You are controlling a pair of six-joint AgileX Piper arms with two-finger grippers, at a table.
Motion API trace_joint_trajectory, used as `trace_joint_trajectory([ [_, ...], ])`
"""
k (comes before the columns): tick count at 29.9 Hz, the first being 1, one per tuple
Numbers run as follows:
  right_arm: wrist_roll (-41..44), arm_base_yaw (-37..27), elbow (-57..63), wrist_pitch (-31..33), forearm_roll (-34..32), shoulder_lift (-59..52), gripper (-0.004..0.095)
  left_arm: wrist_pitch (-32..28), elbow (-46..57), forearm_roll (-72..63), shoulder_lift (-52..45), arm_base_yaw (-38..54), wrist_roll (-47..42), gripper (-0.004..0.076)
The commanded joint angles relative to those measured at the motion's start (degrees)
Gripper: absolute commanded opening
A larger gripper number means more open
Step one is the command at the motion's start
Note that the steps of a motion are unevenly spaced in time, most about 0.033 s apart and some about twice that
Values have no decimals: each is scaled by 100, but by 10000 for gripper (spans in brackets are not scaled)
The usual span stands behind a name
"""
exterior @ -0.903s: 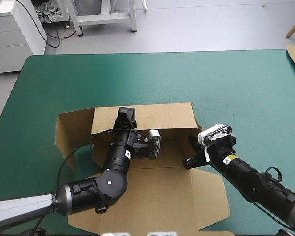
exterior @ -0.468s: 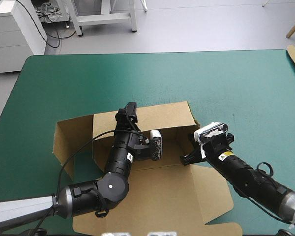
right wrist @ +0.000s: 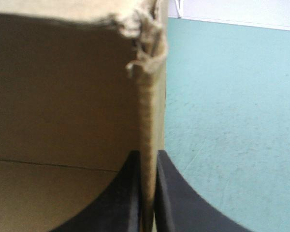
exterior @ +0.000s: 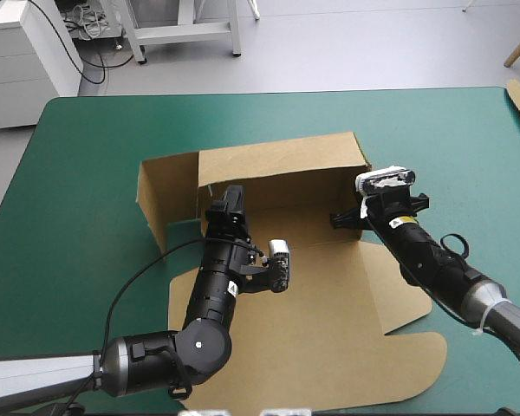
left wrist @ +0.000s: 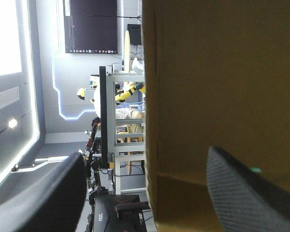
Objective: Fold the box
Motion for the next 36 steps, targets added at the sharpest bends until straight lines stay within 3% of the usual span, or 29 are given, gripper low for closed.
trace_joint_trajectory([
  [1, -13, -235, -395, -339, -64, -69, -6, 137, -179, 342, -168, -45, -102, 498],
  [5, -132, -277, -406, -338, -96, -55, -6, -157, -179, 255, -168, -45, -150, 485],
  [7, -147, -277, -406, -323, -96, -55, -6, -292, -179, 132, -157, -45, -226, 411],
  [11, -147, -277, -406, -323, -96, -55, -7, -445, -179, -292, -157, -45, 173, -1],
  [14, -147, -277, -406, -323, -96, -55, -6, -884, -342, -1263, -157, 95, 1372, 15],
  [18, -147, -277, -406, -311, -96, -55, -6, -1259, -1196, -4196, -157, 596, 3568, 15],
  [21, -147, -277, -406, -301, -96, -55, -6, -805, -2171, -6740, -147, 1297, 5367, 15],
  [23, -147, -277, -406, -301, -96, -55, -6, 3, -2962, -8041, -77, 1954, 6145, 15],
  [26, -147, -277, -406, -222, -96, -55, -6, 917, -3956, -9115, 67, 3101, 6278, 13],
  [31, -147, -277, -406, -66, -96, -55, -6, 514, -4810, -10413, 69, 5147, 6077, 4],
  [36, -111, -277, -406, 32, -84, -55, -6, 482, -4810, -12169, 92, 7359, 5529, 4],
])
